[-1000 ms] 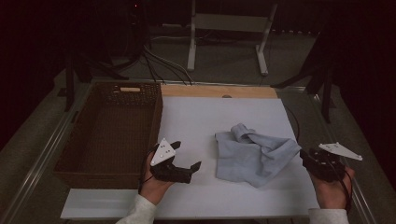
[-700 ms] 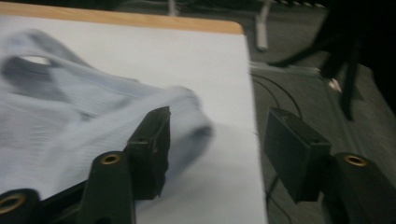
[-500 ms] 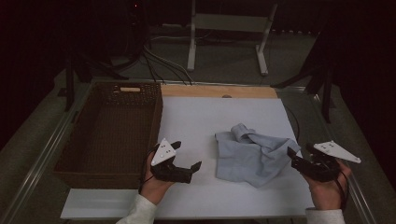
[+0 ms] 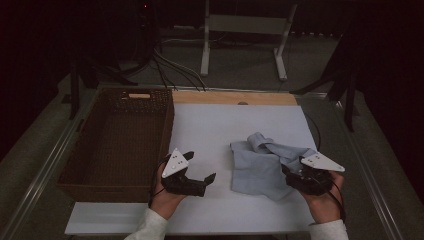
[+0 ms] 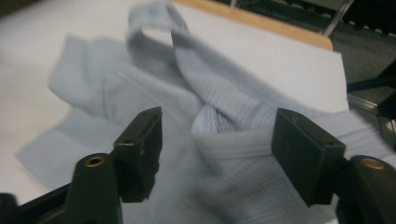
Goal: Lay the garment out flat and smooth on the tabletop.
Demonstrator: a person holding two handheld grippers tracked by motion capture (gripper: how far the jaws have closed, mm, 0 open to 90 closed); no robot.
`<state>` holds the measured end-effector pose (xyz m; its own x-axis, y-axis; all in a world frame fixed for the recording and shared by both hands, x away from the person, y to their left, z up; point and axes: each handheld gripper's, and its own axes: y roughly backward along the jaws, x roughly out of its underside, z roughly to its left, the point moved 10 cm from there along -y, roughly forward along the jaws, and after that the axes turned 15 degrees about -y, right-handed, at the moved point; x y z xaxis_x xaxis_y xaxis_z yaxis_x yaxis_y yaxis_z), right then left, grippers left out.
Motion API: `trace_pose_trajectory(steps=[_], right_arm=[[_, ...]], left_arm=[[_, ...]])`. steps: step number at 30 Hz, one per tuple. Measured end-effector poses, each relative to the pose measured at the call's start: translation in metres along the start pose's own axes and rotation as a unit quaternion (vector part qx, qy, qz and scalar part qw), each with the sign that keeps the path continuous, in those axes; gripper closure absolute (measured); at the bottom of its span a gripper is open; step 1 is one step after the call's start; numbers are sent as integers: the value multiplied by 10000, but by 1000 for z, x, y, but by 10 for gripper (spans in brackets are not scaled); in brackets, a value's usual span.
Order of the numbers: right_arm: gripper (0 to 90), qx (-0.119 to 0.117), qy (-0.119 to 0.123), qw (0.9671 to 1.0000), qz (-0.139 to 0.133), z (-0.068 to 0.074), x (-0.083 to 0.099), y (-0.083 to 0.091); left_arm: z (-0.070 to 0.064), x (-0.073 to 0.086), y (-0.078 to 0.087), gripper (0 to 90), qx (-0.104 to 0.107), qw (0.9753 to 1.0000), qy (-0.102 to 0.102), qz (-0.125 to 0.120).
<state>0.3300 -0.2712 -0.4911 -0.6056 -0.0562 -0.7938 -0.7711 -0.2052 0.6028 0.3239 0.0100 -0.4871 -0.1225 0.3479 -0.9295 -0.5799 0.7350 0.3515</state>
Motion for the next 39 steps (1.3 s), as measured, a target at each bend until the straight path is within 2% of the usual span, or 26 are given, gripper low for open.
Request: trace_pose_trajectory(steps=[3, 9, 11, 13, 16, 17, 19, 25, 26, 31, 37, 39], right_arm=[[402, 153, 60, 9998, 103, -4, 6, -8], [434, 223, -11, 9994, 267, -11, 13, -17], [464, 234, 39, 9993, 303, -11, 15, -20], [544, 269, 75, 9991, 323, -11, 16, -21], [737, 305, 152, 9988, 343, -12, 17, -21], [737, 305, 152, 9988, 343, -12, 17, -21], [836, 306, 146, 9989, 329, -14, 16, -20], [846, 395, 26, 9990, 226, -24, 11, -14], [846, 460, -68, 9988, 172, -33, 8, -10], [847, 592, -306, 9977, 104, -52, 6, -4], [848, 982, -556, 9936, 56, -75, 7, 1], [845, 1025, -639, 9926, 78, -79, 8, 1]], left_arm=[[0, 0, 0, 10, 4, 10000, 1, 3], [-1, 0, -1, 10, 15, 10000, -9, 14], [-1, 1, -1, 10, 23, 10000, -10, 17], [-1, 1, -1, 10, 27, 10000, -6, 20], [-1, 1, -1, 10, 23, 10000, 6, 17], [-1, 1, -1, 10, 23, 10000, 6, 17], [-1, 1, -1, 10, 15, 10000, 9, 15], [0, 0, 0, 10, 7, 10000, 9, 1], [0, 0, 0, 10, -2, 10000, 18, -6], [2, 0, 1, 11, -18, 10000, 14, -10], [2, 0, 1, 11, -18, 10000, 12, -9], [2, 0, 1, 11, -17, 10000, 12, -10]])
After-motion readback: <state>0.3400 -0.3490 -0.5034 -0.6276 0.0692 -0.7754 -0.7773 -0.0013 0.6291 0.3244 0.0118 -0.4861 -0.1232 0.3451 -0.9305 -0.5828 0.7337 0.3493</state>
